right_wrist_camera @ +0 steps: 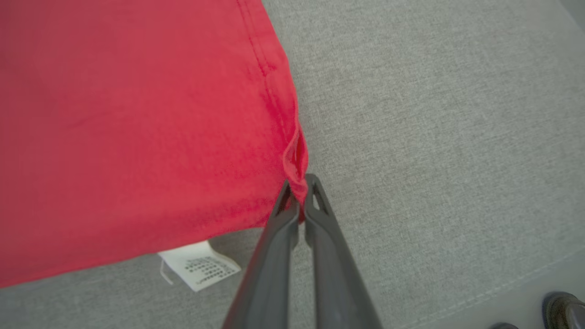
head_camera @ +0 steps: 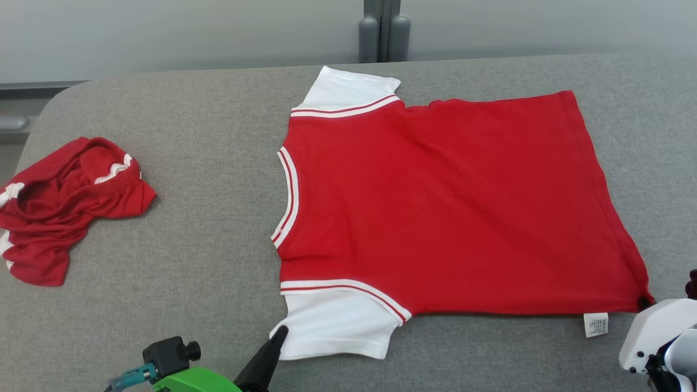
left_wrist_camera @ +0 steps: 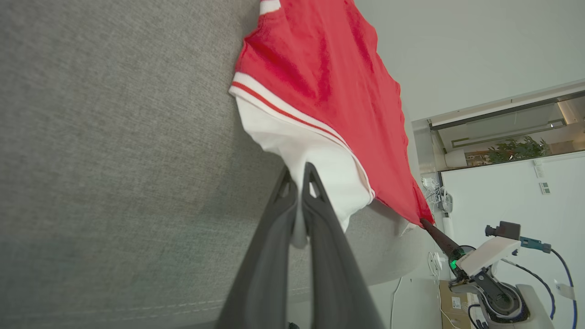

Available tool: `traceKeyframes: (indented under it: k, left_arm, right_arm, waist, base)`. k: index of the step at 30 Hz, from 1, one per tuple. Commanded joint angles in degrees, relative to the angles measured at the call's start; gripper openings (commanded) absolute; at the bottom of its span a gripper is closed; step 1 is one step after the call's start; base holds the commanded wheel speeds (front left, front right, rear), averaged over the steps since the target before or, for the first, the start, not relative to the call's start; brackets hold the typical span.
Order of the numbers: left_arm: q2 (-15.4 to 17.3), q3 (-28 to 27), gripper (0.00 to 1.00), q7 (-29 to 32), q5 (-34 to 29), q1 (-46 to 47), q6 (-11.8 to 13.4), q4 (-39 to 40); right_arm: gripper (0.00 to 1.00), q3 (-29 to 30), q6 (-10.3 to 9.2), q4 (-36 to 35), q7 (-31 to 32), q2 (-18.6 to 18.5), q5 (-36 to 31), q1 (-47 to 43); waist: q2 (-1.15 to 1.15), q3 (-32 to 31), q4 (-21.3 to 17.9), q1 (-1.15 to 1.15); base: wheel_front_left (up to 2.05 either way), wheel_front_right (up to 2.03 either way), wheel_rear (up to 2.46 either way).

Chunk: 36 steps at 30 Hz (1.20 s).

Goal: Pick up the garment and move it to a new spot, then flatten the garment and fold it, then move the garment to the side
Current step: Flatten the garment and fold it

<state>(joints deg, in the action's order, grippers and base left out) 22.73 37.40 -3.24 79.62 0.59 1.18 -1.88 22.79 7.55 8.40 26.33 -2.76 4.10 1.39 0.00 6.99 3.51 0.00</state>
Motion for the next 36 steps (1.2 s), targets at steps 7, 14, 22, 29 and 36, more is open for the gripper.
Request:
traceKeyframes:
  k: [7, 14, 22, 29, 36]
  left_arm:
    - [-1.07, -2.45, 0.00, -2.55, -0.76, 3.16, -0.03, 4.10]
    - [-3.76, -1.30, 0.00, -1.30, -4.83, 13.73, -0.37, -0.57]
    - [-8.38, 0.16, 0.00, -2.84, -10.45, 25.55, -1.62, -12.44]
    - [-11.07, 0.11, 0.00, -5.95, -13.17, 31.77, -2.95, -20.86]
    - [-12.93, -0.22, 0.00, -8.04, -14.40, 35.58, -4.43, -26.27]
  right_arm:
    - [0.00, -1.04, -0.12, -5.60, 0.00, -0.25, 3.28, 0.49]
    - [0.00, -1.59, -0.11, -5.03, 0.26, -0.22, 2.84, 5.49]
    - [0.00, -3.00, -0.11, 0.77, -2.21, -0.23, 4.95, 13.59]
    - [0.00, -3.22, -0.10, 8.03, -7.51, -0.22, 6.62, 20.00]
    - [0.00, -2.97, -0.10, 15.01, -12.69, -0.22, 5.96, 24.87]
  waist:
    - [0.00, 0.77, -0.90, 0.00]
    - [0.00, 1.29, -0.66, 0.00]
    - [0.00, 3.44, -2.20, 0.00]
    - [0.00, 6.49, -2.92, 0.00]
    - [0.00, 8.28, -2.88, 0.00]
  base:
    - [0.00, 0.00, 0.00]
    - [0.00, 0.00, 0.00]
    - [0.00, 0.00, 0.00]
    - [0.00, 0.00, 0.00]
    - [0.00, 0.00, 0.00]
